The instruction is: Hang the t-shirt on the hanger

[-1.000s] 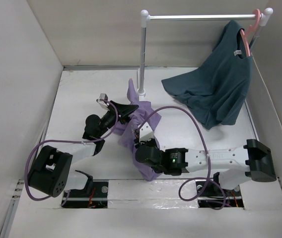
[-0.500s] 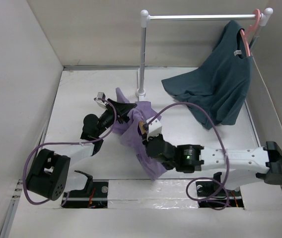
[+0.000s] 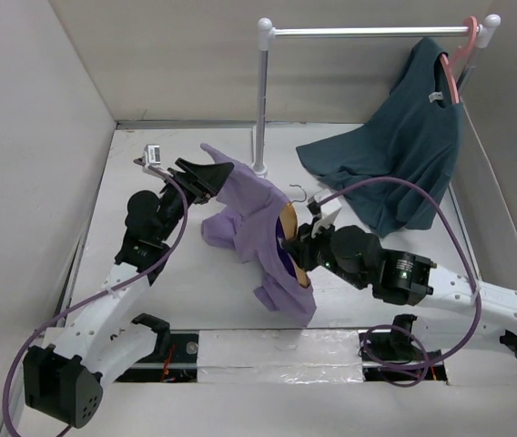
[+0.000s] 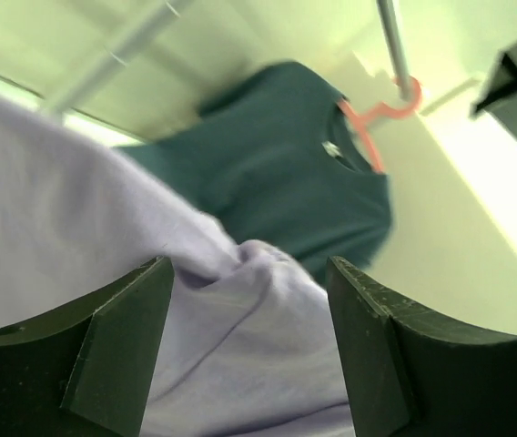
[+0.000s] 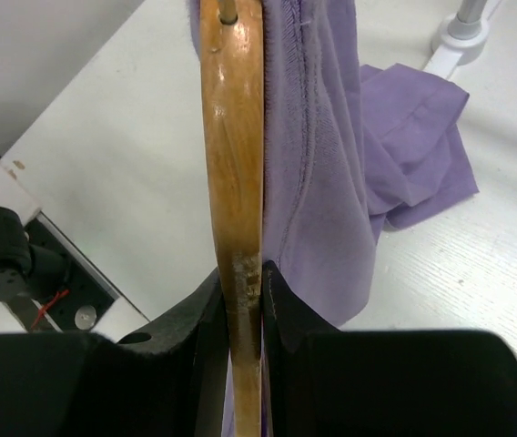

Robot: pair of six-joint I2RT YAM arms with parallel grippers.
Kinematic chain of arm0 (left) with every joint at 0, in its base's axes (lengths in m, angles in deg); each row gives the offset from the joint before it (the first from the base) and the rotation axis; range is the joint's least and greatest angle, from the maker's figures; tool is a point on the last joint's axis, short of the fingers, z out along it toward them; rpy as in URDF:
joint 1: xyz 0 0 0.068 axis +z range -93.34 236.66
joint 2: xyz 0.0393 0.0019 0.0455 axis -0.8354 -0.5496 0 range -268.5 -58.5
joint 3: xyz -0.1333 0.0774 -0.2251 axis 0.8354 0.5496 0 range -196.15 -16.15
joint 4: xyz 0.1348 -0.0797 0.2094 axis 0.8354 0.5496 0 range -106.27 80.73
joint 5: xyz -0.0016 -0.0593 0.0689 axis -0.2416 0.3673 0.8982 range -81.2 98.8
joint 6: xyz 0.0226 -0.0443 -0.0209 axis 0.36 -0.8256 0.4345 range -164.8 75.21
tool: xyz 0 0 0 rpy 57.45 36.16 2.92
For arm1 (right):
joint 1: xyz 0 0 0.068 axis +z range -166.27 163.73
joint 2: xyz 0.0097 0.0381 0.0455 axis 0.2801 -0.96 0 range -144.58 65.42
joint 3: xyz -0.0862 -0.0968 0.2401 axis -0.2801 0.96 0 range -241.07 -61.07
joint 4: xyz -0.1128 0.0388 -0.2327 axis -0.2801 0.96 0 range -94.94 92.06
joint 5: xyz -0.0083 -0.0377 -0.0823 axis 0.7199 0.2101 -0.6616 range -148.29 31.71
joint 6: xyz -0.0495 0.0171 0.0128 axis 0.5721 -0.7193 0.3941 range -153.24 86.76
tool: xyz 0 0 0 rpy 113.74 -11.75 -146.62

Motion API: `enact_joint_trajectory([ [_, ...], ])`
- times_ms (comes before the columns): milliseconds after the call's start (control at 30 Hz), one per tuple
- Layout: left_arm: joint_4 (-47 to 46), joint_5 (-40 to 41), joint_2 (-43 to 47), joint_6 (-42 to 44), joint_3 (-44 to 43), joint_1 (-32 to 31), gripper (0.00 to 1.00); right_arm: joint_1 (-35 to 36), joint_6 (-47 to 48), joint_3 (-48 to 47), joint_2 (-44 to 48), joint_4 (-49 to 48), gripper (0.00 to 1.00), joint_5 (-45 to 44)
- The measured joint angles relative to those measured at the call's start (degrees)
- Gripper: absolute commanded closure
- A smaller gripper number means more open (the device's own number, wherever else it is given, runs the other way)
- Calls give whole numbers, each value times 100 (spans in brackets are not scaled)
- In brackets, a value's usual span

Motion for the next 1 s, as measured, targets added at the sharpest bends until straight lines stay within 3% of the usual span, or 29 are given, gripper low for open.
enact_joint_trajectory([
  [333, 960, 894, -332, 944, -409, 0, 32, -243, 208, -2, 129, 586, 100, 549],
  [500, 1172, 1207, -772, 1137, -570, 0, 33, -267, 254, -9, 238, 824, 100, 608],
  [767, 1342, 2041, -632, 1252, -560, 0, 33, -315, 282, -13, 509, 966, 100, 608],
  [1000, 1346, 1945, -992, 1268, -584, 0, 33, -380, 345, -98, 529, 1016, 100, 627],
])
